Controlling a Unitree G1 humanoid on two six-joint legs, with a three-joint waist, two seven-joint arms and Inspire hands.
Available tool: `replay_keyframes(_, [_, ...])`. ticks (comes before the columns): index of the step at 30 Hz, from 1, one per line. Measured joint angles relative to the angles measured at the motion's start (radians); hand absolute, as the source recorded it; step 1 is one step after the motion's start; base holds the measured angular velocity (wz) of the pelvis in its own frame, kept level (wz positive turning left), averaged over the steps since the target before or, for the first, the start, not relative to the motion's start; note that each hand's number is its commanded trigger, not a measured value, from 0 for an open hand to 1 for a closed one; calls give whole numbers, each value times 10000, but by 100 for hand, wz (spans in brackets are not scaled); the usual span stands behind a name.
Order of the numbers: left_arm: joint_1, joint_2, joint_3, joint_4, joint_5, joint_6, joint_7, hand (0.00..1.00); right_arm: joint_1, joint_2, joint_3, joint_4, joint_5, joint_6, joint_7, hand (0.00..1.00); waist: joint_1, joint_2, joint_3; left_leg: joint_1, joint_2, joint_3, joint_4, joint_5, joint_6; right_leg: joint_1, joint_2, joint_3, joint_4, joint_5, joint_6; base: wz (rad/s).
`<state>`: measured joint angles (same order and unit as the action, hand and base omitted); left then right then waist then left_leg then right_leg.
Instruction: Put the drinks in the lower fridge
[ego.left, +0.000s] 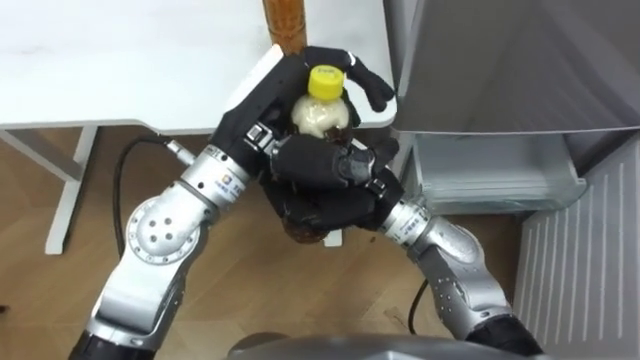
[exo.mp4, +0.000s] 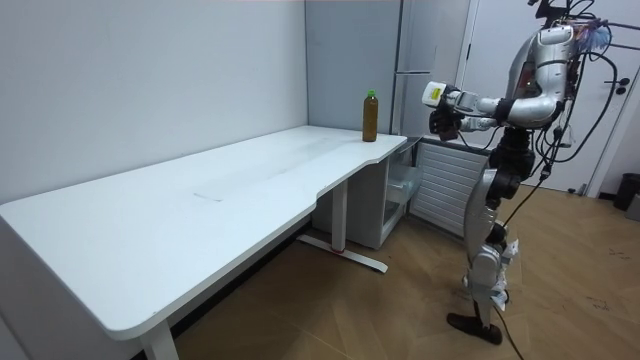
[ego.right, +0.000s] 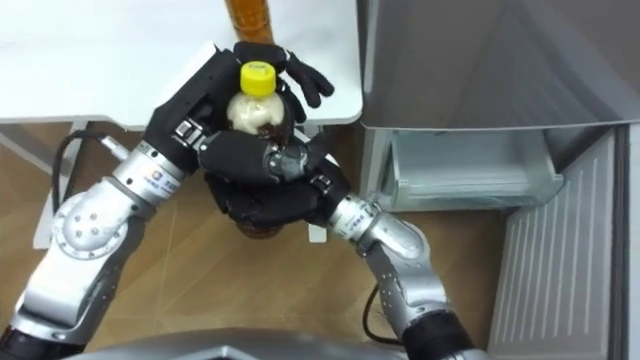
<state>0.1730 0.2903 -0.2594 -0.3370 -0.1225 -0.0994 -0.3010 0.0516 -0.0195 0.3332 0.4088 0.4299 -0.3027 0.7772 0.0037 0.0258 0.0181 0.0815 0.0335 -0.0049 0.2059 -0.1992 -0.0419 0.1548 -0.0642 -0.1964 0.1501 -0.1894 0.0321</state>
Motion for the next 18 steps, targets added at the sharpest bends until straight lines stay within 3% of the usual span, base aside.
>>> replay_keyframes(8, [7,-442,-2,305,-16,89,-166,100,76,-488,140,-660,37,823,-256,100,-59,31,-21,-227,49,196,-21,0,0,-397,2,76,191,2,-3,-6])
replay_keyframes(13, [10,-615,-4,318,-16,351,-181,100,139,-671,170,-976,99,1298,-348,100,-228,0,-36,-324,64,274,-11,0,0,-494,2,74,200,2,-3,-1])
replay_keyframes(18, [10,-719,-31,319,-14,368,-198,100,190,-765,174,-1084,149,1313,-375,100,-293,-34,-36,-339,68,309,-9,0,0,-515,3,88,203,2,-3,0])
